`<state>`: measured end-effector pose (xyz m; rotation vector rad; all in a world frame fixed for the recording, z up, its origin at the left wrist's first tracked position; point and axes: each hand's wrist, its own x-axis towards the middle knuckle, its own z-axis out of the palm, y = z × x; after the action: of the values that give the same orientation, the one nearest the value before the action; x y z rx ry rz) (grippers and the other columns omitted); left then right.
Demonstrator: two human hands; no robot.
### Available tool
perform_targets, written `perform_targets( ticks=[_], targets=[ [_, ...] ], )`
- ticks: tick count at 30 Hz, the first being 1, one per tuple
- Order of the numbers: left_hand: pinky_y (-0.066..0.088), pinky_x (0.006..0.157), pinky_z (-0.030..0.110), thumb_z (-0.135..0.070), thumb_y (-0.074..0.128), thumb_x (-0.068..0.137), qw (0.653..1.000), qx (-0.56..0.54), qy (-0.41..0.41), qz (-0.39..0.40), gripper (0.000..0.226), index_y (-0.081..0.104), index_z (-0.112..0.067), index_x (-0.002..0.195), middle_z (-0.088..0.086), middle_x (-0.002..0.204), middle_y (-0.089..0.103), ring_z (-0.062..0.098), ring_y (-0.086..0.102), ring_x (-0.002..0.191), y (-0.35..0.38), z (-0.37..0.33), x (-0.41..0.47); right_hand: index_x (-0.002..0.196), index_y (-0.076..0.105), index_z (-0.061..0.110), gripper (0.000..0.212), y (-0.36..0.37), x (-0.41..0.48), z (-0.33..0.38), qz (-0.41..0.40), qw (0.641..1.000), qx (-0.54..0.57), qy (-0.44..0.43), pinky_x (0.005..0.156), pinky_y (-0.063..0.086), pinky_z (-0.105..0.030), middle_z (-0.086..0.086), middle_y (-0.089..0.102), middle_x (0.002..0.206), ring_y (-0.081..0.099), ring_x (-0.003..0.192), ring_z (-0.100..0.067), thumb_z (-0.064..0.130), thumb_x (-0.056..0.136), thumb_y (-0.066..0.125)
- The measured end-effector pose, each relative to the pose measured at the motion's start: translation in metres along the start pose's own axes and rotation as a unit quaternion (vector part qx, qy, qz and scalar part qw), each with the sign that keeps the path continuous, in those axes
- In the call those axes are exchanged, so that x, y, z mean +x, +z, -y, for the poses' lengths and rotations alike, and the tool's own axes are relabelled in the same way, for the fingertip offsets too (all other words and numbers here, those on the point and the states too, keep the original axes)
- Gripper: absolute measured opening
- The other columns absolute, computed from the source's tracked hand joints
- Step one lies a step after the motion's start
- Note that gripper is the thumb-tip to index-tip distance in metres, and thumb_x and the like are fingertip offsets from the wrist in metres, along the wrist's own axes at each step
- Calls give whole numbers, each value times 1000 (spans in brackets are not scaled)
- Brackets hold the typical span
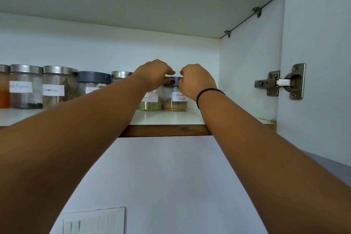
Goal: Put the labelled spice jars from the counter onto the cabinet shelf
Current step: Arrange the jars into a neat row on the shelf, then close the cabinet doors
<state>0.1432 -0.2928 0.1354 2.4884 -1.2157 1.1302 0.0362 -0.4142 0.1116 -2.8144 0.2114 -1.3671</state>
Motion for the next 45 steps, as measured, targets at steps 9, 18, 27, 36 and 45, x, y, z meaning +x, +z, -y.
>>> perform_targets(
  ticks=[9,18,27,36,45],
  targets=[
    [51,92,44,-27,47,104,997,-37,-20,-59,31,69,-11,119,12,116,69,31,62,109,-11,-10,-12,93,63,8,15,-3,-4,3,-25,1000,3,4,65,44,-29,-7,62,93,61,83,-25,13,91,50],
    [52,90,42,-19,47,103,994,-72,-19,-77,29,71,-10,116,10,113,72,26,65,103,-33,-16,-46,95,68,5,22,-13,-17,11,-38,998,58,11,69,54,-33,-9,67,90,64,86,-30,15,92,48],
    [51,91,42,-19,47,103,990,-94,-20,-99,29,71,-9,118,7,112,73,23,64,102,-77,-27,-90,132,61,16,38,-36,-59,43,-78,983,162,-44,98,50,-35,-6,63,132,59,120,-24,25,97,50],
    [47,96,28,-22,45,104,991,-64,-38,-110,33,66,-12,127,3,125,69,17,63,113,-144,-30,-155,130,63,17,35,-69,-98,98,-116,960,241,-80,83,56,-37,-8,71,116,67,97,-25,24,97,51],
    [48,97,29,-21,45,104,992,0,-79,-97,32,66,-15,128,1,126,68,16,62,114,-211,-4,-225,114,70,12,28,-85,-125,178,-86,943,295,-128,75,58,-39,-10,73,101,67,86,-25,22,95,52]
  ],
)
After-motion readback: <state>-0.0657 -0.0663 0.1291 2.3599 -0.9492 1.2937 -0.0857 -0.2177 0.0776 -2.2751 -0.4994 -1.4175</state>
